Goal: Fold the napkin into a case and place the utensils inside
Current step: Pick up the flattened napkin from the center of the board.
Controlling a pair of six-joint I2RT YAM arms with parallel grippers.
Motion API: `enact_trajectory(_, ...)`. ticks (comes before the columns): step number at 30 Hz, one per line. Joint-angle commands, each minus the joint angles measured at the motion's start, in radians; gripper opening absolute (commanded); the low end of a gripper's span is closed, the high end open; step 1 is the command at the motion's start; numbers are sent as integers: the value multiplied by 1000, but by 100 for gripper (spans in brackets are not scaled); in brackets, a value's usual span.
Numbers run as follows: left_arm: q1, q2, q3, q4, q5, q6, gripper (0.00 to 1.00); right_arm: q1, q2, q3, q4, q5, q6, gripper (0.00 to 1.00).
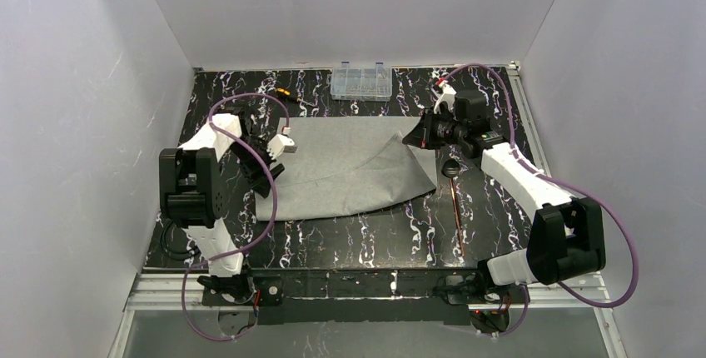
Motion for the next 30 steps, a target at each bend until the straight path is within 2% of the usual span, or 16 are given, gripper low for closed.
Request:
enact_trajectory(1,7,8,3,-8,7,-30,69,-2,-42,-15,36,-27,10,1)
enact_trajectory(10,46,69,-39,33,-66,-8,60,-2,-46,-14,32,-34,17,1)
enact_trajectory(22,29,-54,-264,328,-140,-4,54,-2,-38,-3,39,-44,34,1)
enact_trajectory(24,-4,-74,-306,359,-147,-2,48,-2,-39,-3,43,-45,38,1)
enact_trajectory(26,-19,-78,-327,374,-152,-13,37,-3,-42,-2,47,-48,41,1)
enact_trajectory(30,-21,-87,-328,391,-160,-32,4,-1,-55,0,47,-58,41,1)
